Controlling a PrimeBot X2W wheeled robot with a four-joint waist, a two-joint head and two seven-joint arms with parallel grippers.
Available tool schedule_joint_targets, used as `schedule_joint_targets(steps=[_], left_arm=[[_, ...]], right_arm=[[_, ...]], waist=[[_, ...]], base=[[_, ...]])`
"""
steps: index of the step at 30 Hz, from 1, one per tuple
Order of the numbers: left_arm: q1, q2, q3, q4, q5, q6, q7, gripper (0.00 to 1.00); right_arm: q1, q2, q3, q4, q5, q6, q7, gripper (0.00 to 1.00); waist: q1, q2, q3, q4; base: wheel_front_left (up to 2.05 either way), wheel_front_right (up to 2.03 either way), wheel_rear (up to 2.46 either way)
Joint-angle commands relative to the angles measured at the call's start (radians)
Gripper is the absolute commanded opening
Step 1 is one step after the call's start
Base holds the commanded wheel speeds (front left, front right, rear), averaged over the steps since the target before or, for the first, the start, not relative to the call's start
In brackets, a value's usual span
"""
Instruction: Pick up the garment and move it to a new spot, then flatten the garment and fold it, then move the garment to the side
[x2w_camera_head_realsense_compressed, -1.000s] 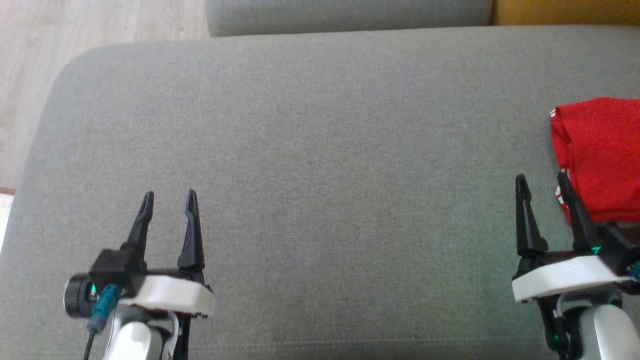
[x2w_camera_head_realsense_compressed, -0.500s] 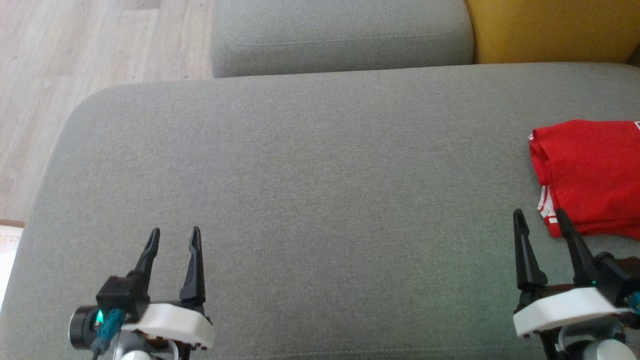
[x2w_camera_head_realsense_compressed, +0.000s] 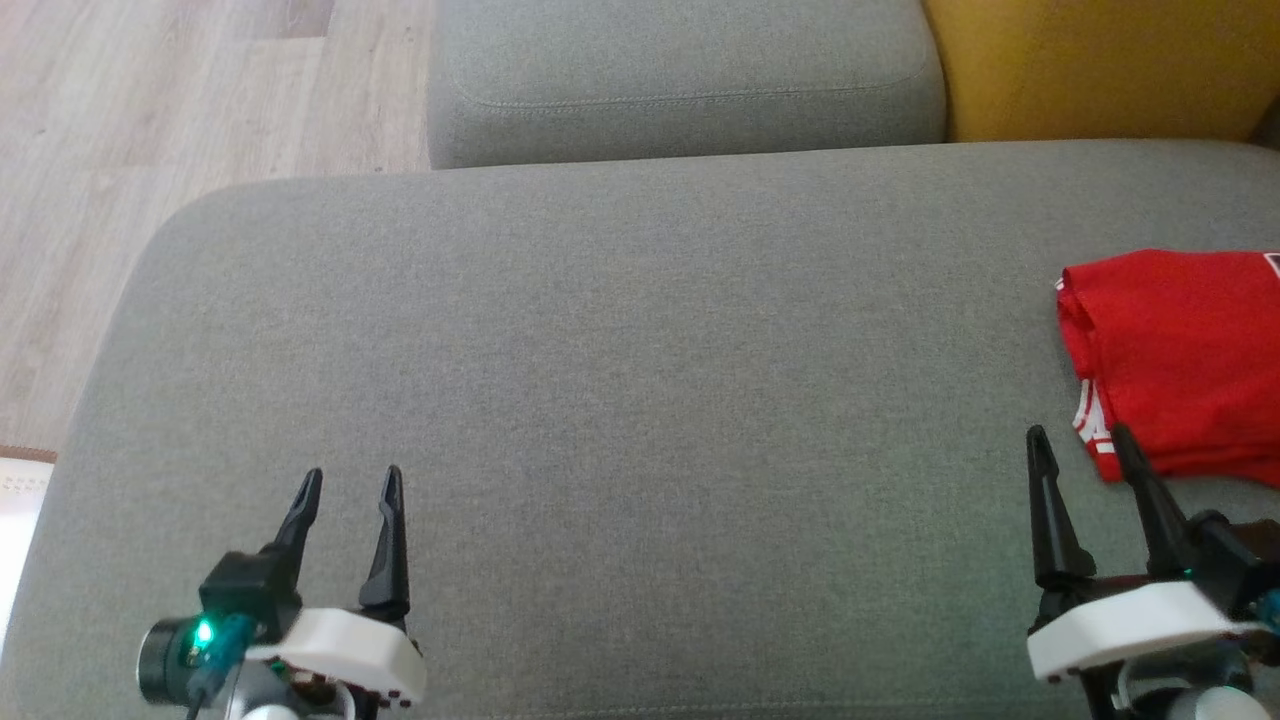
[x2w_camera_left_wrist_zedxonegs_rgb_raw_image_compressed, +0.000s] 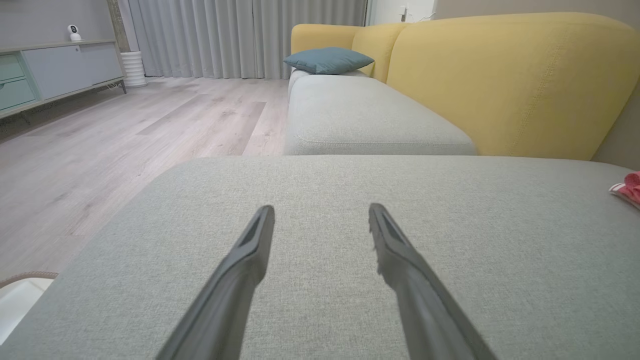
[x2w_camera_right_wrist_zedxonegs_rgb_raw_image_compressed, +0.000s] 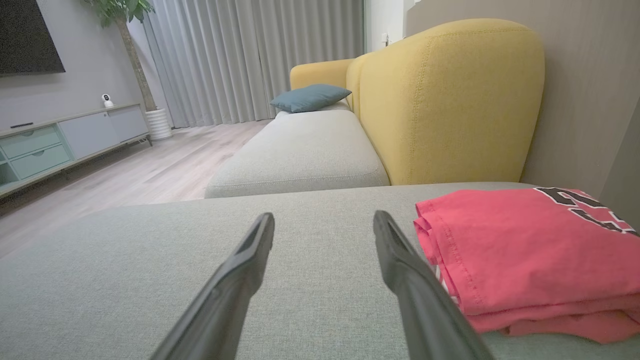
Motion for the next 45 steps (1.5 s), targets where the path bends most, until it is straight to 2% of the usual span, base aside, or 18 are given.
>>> schedule_joint_targets(steps=[1, 16, 17, 20, 45], left_arm=[[-0.045, 0.018, 0.029, -0.027, 0.001, 0.006, 0.001, 1.00], [-0.059, 0.024, 0.015, -0.015, 0.013, 0.027, 0.001, 1.00], [-0.002, 0.008, -0.021, 0.013, 0.005, 0.019, 0.004, 0.00], [0.007, 0.002, -0.024, 0.041, 0.000, 0.015, 0.004, 0.00], [-0.027, -0.015, 0.043, 0.058, -0.273, -0.038, 0.060, 0.00]], right_arm=[[-0.023, -0.006, 0.019, -0.040, 0.004, 0.007, -0.005, 1.00], [-0.025, -0.005, 0.021, -0.048, 0.010, 0.007, -0.004, 1.00], [0.000, 0.001, 0.000, -0.006, 0.006, 0.000, 0.000, 0.00], [0.002, 0.002, 0.006, 0.027, 0.015, 0.000, -0.001, 0.00], [-0.046, -0.011, 0.007, 0.083, 0.309, 0.001, 0.010, 0.00]], waist=[[0.0001, -0.0001, 0.000, 0.001], [0.0001, -0.0001, 0.002, 0.007], [0.0001, -0.0001, 0.002, 0.008], [0.0001, -0.0001, 0.002, 0.008], [0.0001, -0.0001, 0.009, 0.006]], base=[[0.00, 0.00, 0.00], [0.00, 0.00, 0.00], [0.00, 0.00, 0.00], [0.00, 0.00, 0.00], [0.00, 0.00, 0.00]])
